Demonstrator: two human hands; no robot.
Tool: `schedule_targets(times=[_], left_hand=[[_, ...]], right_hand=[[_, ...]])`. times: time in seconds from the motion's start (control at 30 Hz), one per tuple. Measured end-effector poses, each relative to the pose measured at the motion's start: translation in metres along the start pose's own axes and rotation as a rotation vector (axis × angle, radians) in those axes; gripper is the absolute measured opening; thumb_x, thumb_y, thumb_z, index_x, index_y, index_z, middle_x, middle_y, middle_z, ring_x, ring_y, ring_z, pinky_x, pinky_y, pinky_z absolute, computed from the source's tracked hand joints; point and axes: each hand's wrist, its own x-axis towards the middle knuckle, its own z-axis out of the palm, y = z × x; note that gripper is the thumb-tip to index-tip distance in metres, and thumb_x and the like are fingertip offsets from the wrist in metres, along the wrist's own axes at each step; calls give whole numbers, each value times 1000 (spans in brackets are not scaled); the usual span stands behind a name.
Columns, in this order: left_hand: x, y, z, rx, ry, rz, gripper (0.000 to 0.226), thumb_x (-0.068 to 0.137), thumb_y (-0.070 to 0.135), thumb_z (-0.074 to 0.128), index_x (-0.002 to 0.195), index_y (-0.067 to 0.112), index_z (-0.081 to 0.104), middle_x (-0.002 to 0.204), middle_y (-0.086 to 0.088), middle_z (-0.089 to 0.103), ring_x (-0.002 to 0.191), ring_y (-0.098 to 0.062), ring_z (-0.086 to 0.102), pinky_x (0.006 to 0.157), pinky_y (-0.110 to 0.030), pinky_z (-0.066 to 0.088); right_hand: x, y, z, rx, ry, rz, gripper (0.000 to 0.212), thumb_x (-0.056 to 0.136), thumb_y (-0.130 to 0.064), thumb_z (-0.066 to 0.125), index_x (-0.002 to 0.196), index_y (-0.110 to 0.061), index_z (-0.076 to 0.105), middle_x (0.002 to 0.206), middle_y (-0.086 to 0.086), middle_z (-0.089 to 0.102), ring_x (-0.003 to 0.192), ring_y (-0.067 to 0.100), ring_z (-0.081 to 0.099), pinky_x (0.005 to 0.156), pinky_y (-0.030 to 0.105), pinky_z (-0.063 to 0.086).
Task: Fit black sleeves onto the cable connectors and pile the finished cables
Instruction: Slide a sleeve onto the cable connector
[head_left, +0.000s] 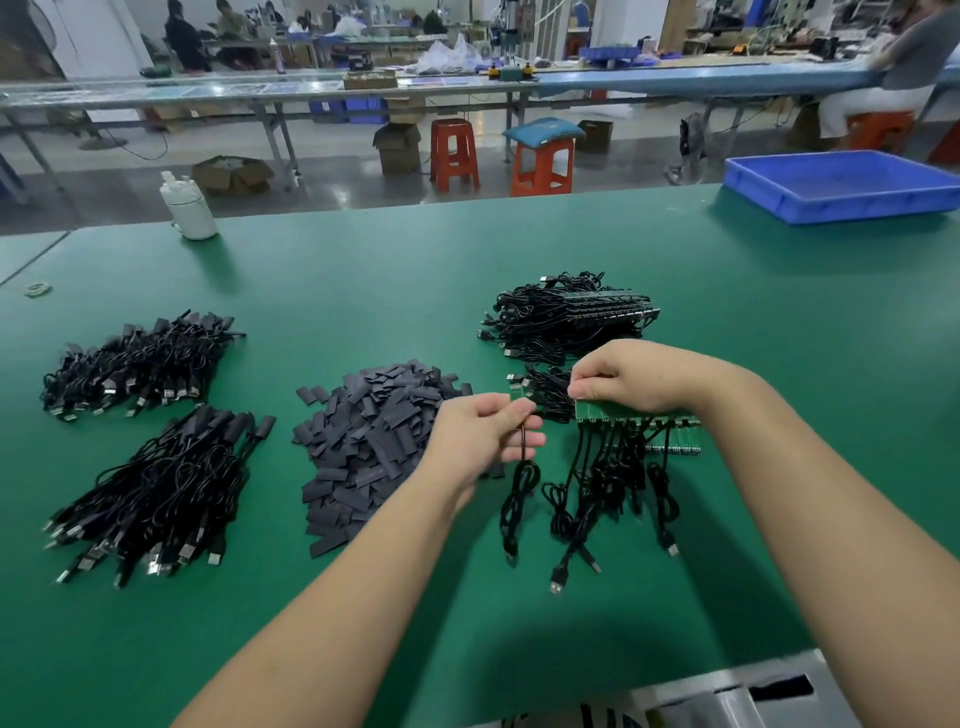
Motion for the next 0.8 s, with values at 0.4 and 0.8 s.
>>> schedule_targets(times=[0.4,0.8], left_hand=[[-6,11,-27,338,75,201,24,85,26,76,73,8,67,56,2,54,44,-6,45,46,-18,33],[6,-29,-103,774,351,169,23,95,37,58,84,21,72,74,6,71,65,-13,59,62,-28,44]], right_hand=[[40,-24,56,498,285,161,46,105,-49,34,103,-25,72,102,-5,75,104,16,67,94,36,48],[55,-81,139,903,196,206,26,99,-24,55,88,-14,77,60,-7,57,45,5,39,46,18,31]])
